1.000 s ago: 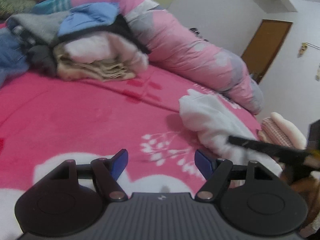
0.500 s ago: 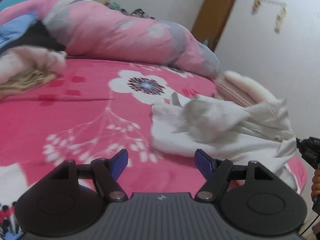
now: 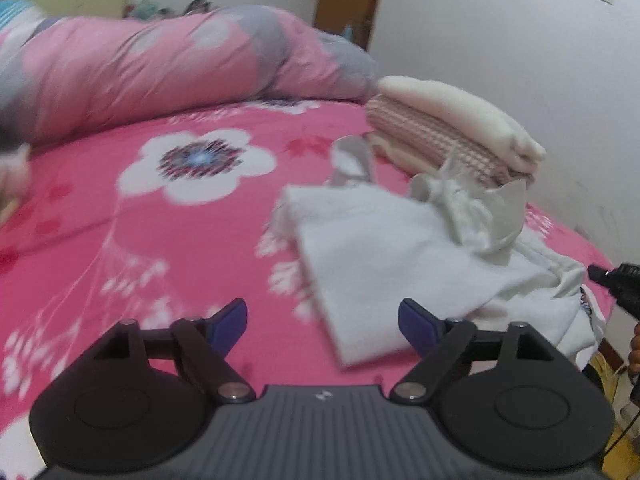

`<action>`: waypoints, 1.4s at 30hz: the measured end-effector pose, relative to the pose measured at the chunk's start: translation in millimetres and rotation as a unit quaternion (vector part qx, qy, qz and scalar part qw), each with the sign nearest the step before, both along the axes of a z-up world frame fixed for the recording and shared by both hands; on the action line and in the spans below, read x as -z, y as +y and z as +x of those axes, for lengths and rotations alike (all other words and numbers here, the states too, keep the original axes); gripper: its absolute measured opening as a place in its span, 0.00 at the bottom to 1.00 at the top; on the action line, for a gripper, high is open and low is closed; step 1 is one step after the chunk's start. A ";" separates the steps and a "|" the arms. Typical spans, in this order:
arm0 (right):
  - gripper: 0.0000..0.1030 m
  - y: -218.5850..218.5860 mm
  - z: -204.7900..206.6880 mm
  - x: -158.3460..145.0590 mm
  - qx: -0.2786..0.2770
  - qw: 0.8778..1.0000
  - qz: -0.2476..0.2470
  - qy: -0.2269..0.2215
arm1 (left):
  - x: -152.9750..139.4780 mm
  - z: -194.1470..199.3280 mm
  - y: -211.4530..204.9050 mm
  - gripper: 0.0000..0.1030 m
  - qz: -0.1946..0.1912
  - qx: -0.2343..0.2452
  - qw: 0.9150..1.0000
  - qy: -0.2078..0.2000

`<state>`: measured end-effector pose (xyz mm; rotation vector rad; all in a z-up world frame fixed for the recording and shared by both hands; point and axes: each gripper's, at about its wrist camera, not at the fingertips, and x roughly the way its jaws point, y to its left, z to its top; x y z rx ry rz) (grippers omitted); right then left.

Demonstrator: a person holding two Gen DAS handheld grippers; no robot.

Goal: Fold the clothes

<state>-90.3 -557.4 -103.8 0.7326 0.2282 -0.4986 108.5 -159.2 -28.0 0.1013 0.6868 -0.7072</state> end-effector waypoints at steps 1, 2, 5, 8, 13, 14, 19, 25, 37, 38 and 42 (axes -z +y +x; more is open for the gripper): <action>0.10 -0.4 -0.3 -4.9 -0.004 1.000 -0.012 -0.009 | -3.4 1.9 -10.5 0.91 0.002 0.015 1.000 -0.007; 0.12 2.6 2.5 -10.7 -0.019 0.999 -0.023 -0.016 | -5.5 3.8 -21.2 0.95 0.006 0.029 0.999 -0.015; 0.40 16.5 25.7 -28.0 -0.089 0.994 -0.052 -0.033 | -8.5 10.7 -56.4 0.95 0.027 0.065 0.997 -0.041; 0.61 39.5 67.6 -42.9 -0.182 0.979 -0.088 -0.038 | -3.0 22.4 -84.0 0.95 0.052 0.068 0.995 -0.052; 0.80 78.7 138.9 -59.4 -0.290 0.942 -0.167 -0.026 | -6.5 55.5 -95.9 0.95 0.060 0.039 0.996 -0.047; 0.80 82.6 148.8 -60.6 -0.301 0.937 -0.177 -0.024 | -8.1 64.6 -96.7 0.95 0.062 0.032 0.996 -0.046; 0.75 79.9 169.3 -47.3 -0.325 0.934 -0.152 0.001 | -13.3 127.3 -114.9 0.95 0.073 -0.002 0.997 -0.039; 0.21 67.1 164.3 -12.9 -0.331 0.938 -0.105 0.006 | 1.5 188.8 -165.2 0.94 0.081 0.035 0.996 0.008; 0.14 45.1 152.8 16.6 -0.292 0.956 -0.023 -0.035 | 48.8 222.8 -202.8 0.60 0.152 0.094 0.984 0.013; 0.14 43.7 154.5 17.3 -0.292 0.956 -0.018 -0.036 | 53.0 224.5 -208.5 0.49 0.156 0.100 0.983 0.015; 0.14 37.4 157.5 21.1 -0.290 0.956 -0.001 -0.044 | 52.8 218.4 -214.4 0.09 0.135 0.090 0.987 0.001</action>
